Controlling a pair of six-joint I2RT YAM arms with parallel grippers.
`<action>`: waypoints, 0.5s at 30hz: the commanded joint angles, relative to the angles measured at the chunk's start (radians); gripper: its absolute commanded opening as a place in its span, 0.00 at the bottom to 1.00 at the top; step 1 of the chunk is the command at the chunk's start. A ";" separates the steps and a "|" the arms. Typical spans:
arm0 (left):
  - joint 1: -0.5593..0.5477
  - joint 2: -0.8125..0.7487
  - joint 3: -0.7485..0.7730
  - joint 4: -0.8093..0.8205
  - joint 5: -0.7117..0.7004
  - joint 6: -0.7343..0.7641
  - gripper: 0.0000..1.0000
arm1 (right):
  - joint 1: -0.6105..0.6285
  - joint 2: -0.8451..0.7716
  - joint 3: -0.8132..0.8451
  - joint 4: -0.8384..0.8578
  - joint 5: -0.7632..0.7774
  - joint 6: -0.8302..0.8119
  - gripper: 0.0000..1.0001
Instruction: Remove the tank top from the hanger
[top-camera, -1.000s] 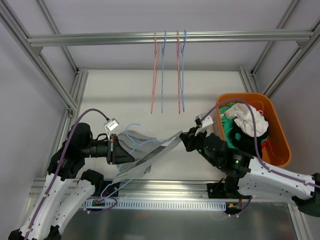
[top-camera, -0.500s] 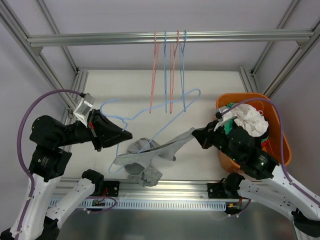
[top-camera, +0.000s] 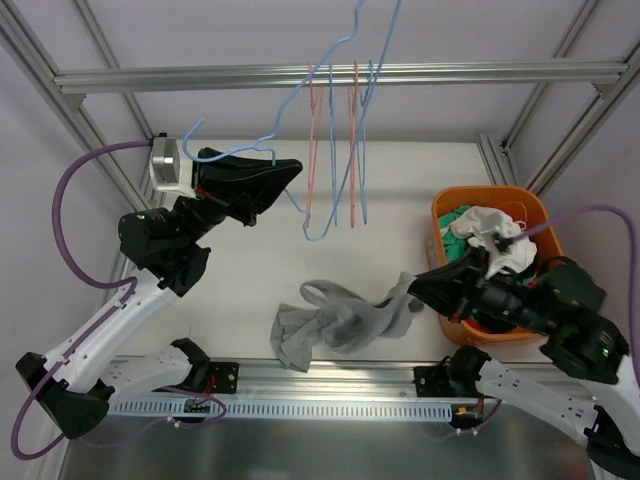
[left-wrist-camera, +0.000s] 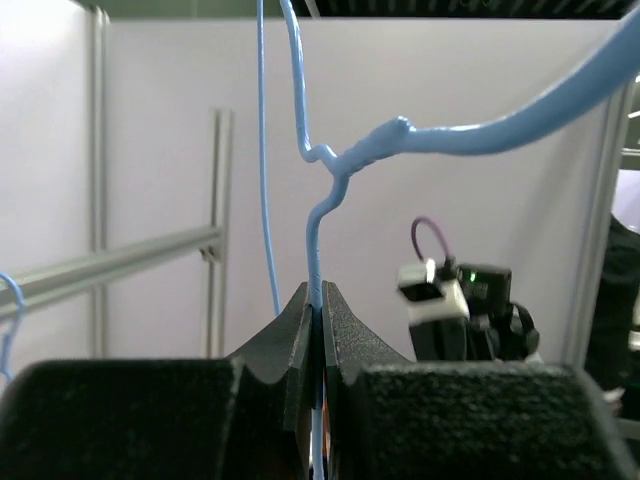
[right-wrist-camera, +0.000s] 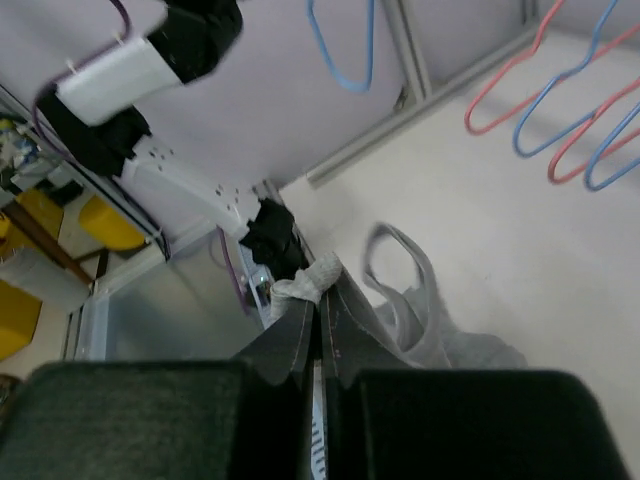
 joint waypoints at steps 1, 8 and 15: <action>-0.011 -0.045 0.021 0.242 -0.076 0.109 0.00 | 0.002 0.166 -0.064 -0.058 -0.192 0.019 0.00; -0.011 -0.391 -0.025 -0.406 -0.192 0.307 0.00 | 0.081 0.163 -0.228 0.002 0.001 0.027 0.10; -0.011 -0.614 -0.048 -1.199 -0.486 0.328 0.00 | 0.082 0.090 -0.391 -0.059 0.164 0.059 0.99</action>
